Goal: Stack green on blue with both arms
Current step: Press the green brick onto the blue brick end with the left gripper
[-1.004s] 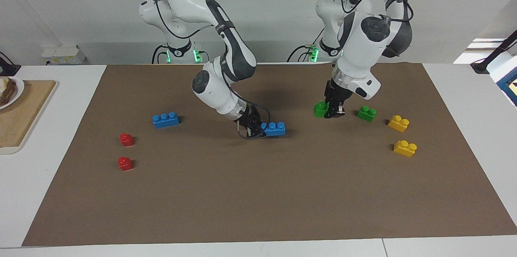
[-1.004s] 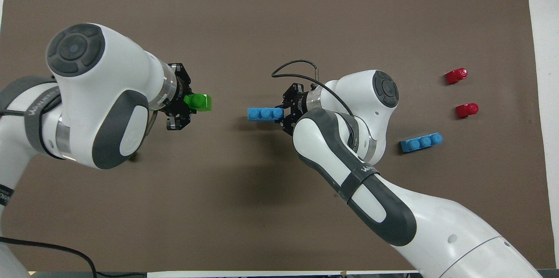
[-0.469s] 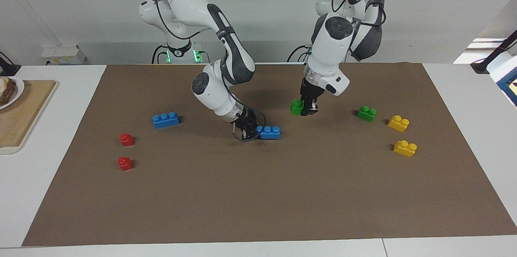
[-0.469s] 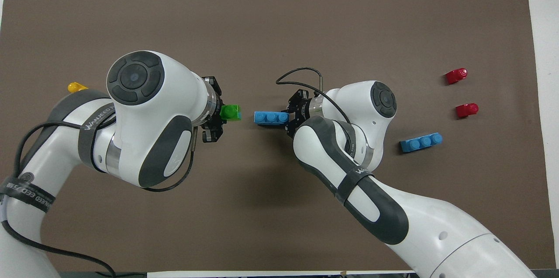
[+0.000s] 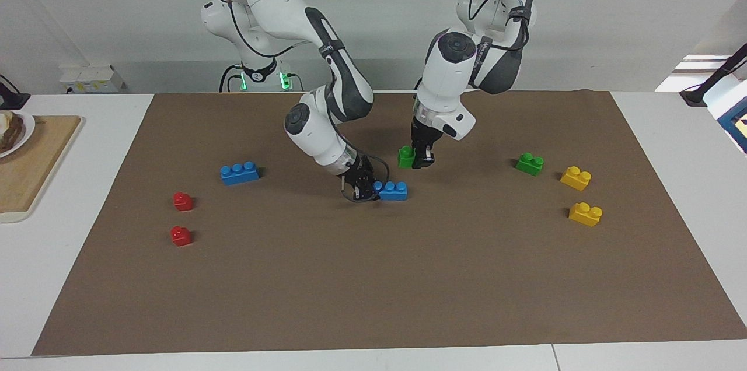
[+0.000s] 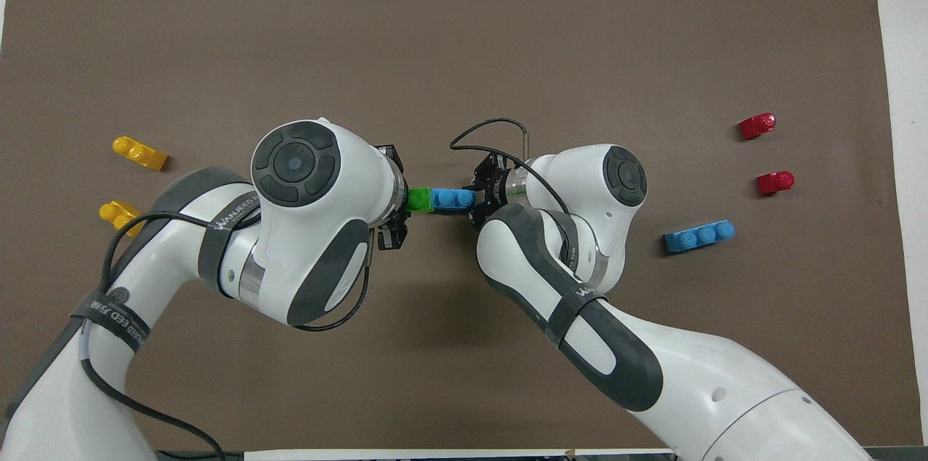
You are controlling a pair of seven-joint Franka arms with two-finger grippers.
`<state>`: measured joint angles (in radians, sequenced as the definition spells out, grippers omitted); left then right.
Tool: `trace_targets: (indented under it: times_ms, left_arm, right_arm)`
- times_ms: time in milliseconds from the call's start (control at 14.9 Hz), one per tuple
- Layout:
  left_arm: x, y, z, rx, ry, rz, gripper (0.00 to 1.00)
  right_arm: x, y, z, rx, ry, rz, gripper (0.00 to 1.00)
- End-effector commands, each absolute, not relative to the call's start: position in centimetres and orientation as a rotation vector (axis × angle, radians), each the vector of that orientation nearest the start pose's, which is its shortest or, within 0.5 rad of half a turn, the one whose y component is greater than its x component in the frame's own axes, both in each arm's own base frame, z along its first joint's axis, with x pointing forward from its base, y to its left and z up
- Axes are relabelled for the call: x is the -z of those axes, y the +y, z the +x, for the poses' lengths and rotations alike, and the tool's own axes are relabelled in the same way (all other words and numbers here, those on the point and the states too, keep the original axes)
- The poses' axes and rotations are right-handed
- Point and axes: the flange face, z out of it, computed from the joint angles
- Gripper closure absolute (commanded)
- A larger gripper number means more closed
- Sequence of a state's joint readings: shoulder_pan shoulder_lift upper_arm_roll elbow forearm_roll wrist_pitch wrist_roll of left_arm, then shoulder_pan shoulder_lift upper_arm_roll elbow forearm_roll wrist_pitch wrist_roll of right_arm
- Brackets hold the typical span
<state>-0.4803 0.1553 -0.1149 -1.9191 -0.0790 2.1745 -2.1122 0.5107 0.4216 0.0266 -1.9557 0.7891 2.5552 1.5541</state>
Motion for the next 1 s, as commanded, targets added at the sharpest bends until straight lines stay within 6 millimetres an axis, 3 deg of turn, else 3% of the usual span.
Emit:
trace_targets:
  times_ms: [0,335,536,937]
  left_arm:
    - [-41.1,-34.5,50.2,-0.074,-2.333,-2.305,1.00]
    - [-38.5,-35.4,50.3,-0.056,-2.343,-2.299,1.00]
    - [-35.7,-36.7,50.2,-0.013,-2.338,-2.287,1.00]
    - [-34.5,-36.9,50.4,0.015,-2.321,-2.304,1.00]
  right_arm:
    - [-26.9,31.5,54.5,-0.484,2.018,-1.804,1.00]
    - [-26.9,31.5,54.5,-0.483,2.017,-1.805,1.00]
    - [-26.8,31.5,54.5,-0.474,2.018,-1.801,1.00]
    - [-26.8,31.4,54.5,-0.470,2.020,-1.799,1.00]
